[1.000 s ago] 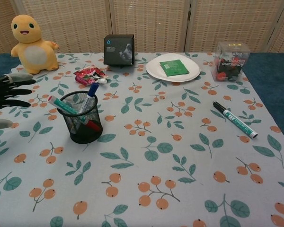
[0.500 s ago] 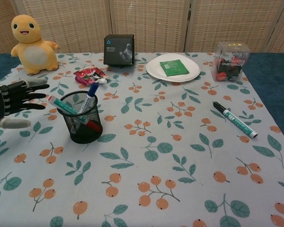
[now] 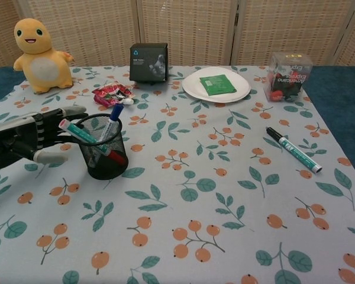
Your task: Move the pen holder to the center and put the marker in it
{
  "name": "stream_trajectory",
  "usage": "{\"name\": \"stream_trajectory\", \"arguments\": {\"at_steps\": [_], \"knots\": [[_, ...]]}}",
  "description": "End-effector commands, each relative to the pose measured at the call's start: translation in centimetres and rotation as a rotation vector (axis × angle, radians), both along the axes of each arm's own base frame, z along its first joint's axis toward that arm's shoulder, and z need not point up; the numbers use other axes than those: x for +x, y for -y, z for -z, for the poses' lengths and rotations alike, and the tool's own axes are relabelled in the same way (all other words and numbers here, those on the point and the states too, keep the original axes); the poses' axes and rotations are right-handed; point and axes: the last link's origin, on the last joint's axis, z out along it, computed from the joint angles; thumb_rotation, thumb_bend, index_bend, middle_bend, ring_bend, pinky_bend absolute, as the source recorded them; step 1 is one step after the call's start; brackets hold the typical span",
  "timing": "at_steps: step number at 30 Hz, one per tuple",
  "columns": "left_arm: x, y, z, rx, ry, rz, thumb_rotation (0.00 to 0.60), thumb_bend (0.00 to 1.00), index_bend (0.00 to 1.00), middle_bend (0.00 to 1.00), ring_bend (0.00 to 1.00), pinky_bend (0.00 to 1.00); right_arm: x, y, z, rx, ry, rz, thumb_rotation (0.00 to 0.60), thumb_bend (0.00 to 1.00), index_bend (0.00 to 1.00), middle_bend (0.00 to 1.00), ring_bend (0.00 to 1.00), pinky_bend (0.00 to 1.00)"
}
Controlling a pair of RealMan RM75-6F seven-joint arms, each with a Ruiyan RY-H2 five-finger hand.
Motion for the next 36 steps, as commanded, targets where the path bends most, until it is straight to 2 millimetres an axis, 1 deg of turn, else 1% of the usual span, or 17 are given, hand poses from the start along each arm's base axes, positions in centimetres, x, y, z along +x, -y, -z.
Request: {"name": "stream_trajectory", "arguments": {"at_steps": [1,4,9,26,31,33,36], "knots": [[0.5,-0.2,0.5,-0.005,0.006,0.009,0.6,0.13,0.0,0.0,0.0,0.16,0.0,-0.1,-0.2,-0.004,0.003,-0.002,0.6,0.32,0.09,0.0,0.0,0.0],[0.8,-0.4,0.8,-0.006,0.004,0.016,0.6,0.13,0.0,0.0,0.0,0.16,0.0,-0.2,-0.3,-0.006,0.006,-0.003,0.6,0.32,0.09,0.0,0.0,0.0],[1.9,-0.8,1.5,-0.018,0.013,0.031,0.6,0.13,0.0,0.0,0.0,0.16,-0.1,-0.4,-0.7,-0.014,0.014,-0.002,0.6,0.32,0.09,0.0,0.0,0.0],[3.5,-2.1,3.8,-0.047,0.024,0.021,0.6,0.13,0.0,0.0,0.0,0.16,-0.4,-0.6,-1.6,-0.044,0.031,0.004,0.6,0.33,0.09,0.0,0.0,0.0],[4.0,-2.3,4.5,-0.05,0.032,0.02,0.6,0.13,0.0,0.08,0.0,0.21,-0.5,-0.7,-1.8,-0.048,0.036,0.004,0.6,0.33,0.09,0.0,0.0,0.0],[4.1,-2.3,4.7,-0.053,0.036,0.021,0.6,0.13,0.0,0.11,0.02,0.24,-0.5,-0.8,-1.9,-0.053,0.038,0.005,0.6,0.33,0.09,0.0,0.0,0.0],[4.3,-2.4,4.9,-0.047,0.045,0.021,0.6,0.13,0.0,0.17,0.06,0.29,-0.6,-0.9,-2.1,-0.06,0.038,0.007,0.6,0.33,0.09,0.0,0.0,0.0]]}}
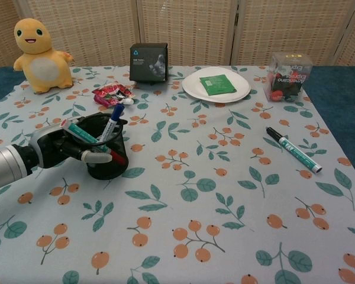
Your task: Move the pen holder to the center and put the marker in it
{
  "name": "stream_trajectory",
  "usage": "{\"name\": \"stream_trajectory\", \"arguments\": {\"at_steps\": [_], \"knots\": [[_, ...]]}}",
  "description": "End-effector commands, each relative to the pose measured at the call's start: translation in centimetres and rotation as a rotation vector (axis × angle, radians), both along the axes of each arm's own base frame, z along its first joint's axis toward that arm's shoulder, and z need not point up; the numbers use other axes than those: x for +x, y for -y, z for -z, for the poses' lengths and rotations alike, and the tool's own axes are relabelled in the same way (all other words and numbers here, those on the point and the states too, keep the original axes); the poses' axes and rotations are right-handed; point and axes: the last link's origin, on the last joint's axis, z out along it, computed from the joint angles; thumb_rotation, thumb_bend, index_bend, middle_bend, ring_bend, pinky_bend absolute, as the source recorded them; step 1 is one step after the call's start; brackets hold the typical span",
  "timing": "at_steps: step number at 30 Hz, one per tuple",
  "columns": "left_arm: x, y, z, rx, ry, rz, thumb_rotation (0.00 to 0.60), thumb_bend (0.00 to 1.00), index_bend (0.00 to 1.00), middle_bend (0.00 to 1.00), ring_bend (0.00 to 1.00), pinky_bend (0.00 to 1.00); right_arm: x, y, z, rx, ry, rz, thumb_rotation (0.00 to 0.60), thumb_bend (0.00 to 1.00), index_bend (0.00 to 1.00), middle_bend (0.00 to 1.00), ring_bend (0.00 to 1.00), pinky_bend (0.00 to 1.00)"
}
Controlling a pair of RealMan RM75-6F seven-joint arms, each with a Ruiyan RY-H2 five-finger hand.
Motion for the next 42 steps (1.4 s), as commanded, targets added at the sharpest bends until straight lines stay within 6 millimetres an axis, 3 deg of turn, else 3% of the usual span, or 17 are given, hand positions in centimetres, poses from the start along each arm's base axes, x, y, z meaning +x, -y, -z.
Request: {"name": "stream_trajectory", "arguments": {"at_steps": [1,5,11,17,26,42], "knots": [[0.2,0.0,0.1,0.005,0.01,0.001,0.6,0.13,0.0,0.2,0.09,0.32,-0.1,0.0,-0.1,-0.003,-0.001,0.004,0.6,0.33,0.09,0.0,0.0,0.0],[0.5,0.0,0.4,0.013,0.019,0.005,0.6,0.13,0.05,0.31,0.18,0.38,-0.1,0.0,-0.1,-0.001,0.003,0.005,0.6,0.33,0.09,0.0,0.0,0.0],[0.7,0.1,0.5,0.027,0.044,-0.013,0.6,0.13,0.25,0.45,0.32,0.49,-0.1,0.0,-0.2,-0.003,0.008,0.004,0.6,0.33,0.09,0.0,0.0,0.0],[0.6,0.2,0.1,0.058,0.058,-0.02,0.6,0.13,0.33,0.53,0.38,0.53,-0.1,-0.1,-0.1,0.001,0.01,0.002,0.6,0.33,0.09,0.0,0.0,0.0],[1.0,0.3,-1.3,0.137,0.081,-0.015,0.6,0.13,0.34,0.54,0.39,0.54,0.0,0.1,0.2,0.018,0.013,0.002,0.6,0.33,0.09,0.0,0.0,0.0],[7.9,-1.5,2.2,0.099,0.02,0.068,0.6,0.13,0.33,0.54,0.39,0.54,-0.4,0.0,-0.5,0.072,0.07,-0.017,0.6,0.33,0.09,0.0,0.0,0.0]]}}
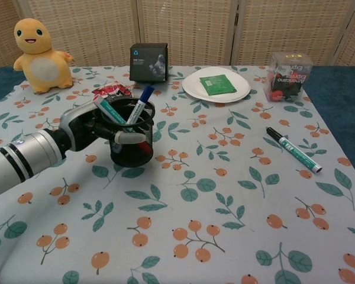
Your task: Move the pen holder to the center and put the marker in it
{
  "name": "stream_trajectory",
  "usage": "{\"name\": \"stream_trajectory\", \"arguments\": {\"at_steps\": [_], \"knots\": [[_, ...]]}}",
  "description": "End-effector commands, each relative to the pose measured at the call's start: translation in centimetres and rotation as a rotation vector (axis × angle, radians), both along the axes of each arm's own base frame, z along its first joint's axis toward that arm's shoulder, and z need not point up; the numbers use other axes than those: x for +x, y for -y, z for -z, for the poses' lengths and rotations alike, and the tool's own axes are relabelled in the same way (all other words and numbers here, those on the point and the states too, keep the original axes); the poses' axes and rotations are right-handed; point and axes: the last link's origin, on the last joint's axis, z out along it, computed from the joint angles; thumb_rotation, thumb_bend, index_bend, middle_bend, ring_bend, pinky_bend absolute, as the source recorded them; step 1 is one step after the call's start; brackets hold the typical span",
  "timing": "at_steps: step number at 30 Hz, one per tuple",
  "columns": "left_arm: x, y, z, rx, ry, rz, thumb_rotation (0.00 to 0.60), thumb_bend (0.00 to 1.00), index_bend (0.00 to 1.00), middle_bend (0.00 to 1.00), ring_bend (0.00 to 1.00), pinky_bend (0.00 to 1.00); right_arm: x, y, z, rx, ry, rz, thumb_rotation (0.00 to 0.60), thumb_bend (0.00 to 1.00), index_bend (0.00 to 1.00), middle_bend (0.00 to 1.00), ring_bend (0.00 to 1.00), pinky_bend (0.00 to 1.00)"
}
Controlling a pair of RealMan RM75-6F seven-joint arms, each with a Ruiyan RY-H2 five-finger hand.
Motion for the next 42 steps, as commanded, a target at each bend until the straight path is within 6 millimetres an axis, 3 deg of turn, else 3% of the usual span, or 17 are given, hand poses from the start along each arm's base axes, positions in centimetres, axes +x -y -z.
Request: {"name": "stream_trajectory", "arguments": {"at_steps": [1,12,28,39,42], "knots": [[1.4,-0.4,0.9,-0.009,-0.011,0.007,0.6,0.13,0.33,0.54,0.39,0.54,0.0,0.0,-0.1,0.02,0.008,-0.008,0.6,0.33,0.09,0.0,0.0,0.0],[4.8,-1.7,3.1,-0.032,-0.065,0.029,0.6,0.13,0.32,0.54,0.39,0.54,-0.3,-0.4,-0.9,0.024,0.049,-0.029,0.6,0.33,0.09,0.0,0.0,0.0],[7.2,-2.3,4.9,-0.039,-0.081,0.039,0.6,0.13,0.32,0.54,0.39,0.54,-0.5,-1.0,-1.8,0.011,0.075,-0.041,0.6,0.33,0.09,0.0,0.0,0.0],[6.9,-1.4,5.8,-0.033,-0.079,0.034,0.6,0.13,0.23,0.51,0.35,0.52,-0.4,-1.0,-1.5,0.02,0.066,-0.048,0.6,0.33,0.09,0.0,0.0,0.0],[6.9,-1.2,5.9,-0.04,-0.088,0.053,0.6,0.13,0.11,0.39,0.25,0.45,-0.3,-1.1,-1.5,0.016,0.065,-0.049,0.6,0.33,0.09,0.0,0.0,0.0]]}}
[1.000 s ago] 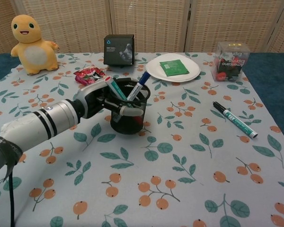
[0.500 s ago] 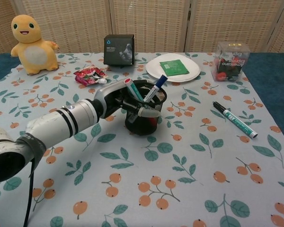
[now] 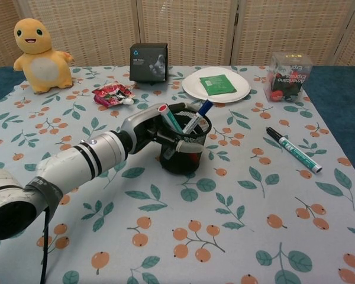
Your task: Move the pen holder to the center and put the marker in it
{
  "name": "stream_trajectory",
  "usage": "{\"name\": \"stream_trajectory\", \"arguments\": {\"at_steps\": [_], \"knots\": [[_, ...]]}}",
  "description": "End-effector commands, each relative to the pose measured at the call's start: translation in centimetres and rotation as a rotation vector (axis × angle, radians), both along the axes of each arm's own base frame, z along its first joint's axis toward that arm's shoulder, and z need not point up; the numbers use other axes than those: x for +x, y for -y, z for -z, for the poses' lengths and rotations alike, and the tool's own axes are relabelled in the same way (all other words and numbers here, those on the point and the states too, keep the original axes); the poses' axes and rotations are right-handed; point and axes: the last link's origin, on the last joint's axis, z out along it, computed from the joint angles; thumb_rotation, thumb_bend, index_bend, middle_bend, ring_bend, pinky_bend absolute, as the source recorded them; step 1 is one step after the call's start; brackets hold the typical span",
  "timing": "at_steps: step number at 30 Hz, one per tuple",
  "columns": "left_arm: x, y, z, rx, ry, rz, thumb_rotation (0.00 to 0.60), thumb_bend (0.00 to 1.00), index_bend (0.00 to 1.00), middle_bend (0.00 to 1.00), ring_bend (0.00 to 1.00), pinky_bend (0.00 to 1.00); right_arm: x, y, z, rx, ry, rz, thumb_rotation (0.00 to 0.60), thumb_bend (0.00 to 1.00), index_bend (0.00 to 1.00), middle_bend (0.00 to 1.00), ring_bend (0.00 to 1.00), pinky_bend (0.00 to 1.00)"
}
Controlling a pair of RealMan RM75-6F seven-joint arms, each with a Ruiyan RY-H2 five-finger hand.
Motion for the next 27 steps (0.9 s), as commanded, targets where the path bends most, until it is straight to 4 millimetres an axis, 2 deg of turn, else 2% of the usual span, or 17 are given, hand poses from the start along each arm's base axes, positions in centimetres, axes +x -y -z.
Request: {"name": "stream_trajectory", "arguments": {"at_steps": [1,3,5,8,12,17,27], "knots": [[-0.1,0.1,0.1,-0.003,-0.008,0.014,0.6,0.13,0.05,0.31,0.19,0.41,0.0,0.0,0.0,-0.004,-0.001,0.0,0.6,0.33,0.09,0.0,0.0,0.0],[0.0,0.3,0.1,-0.023,-0.002,0.023,0.6,0.12,0.0,0.19,0.08,0.34,0.0,0.0,-0.1,-0.005,0.0,0.001,0.6,0.33,0.09,0.0,0.0,0.0],[-0.1,0.3,-0.1,-0.039,-0.006,0.034,0.6,0.1,0.0,0.07,0.01,0.26,0.0,0.0,-0.1,-0.006,-0.001,0.001,0.6,0.33,0.09,0.0,0.0,0.0],[0.0,0.4,-0.2,-0.058,-0.003,0.042,0.6,0.08,0.0,0.0,0.0,0.21,0.0,0.0,-0.1,-0.008,-0.003,0.001,0.6,0.34,0.09,0.0,0.0,0.0],[0.0,0.6,-0.5,-0.074,0.01,0.051,0.6,0.06,0.0,0.0,0.0,0.17,0.0,0.0,0.0,-0.011,-0.006,0.0,0.6,0.34,0.09,0.0,0.0,0.0],[0.0,0.8,-1.0,-0.076,0.024,0.063,0.6,0.05,0.0,0.0,0.0,0.16,0.0,0.0,0.1,-0.01,-0.009,0.0,0.6,0.34,0.09,0.0,0.0,0.0],[-1.3,0.6,-4.6,-0.001,0.061,0.065,0.6,0.05,0.0,0.0,0.0,0.16,0.1,-0.1,0.2,-0.012,-0.013,-0.005,0.6,0.35,0.09,0.0,0.0,0.0]]}}
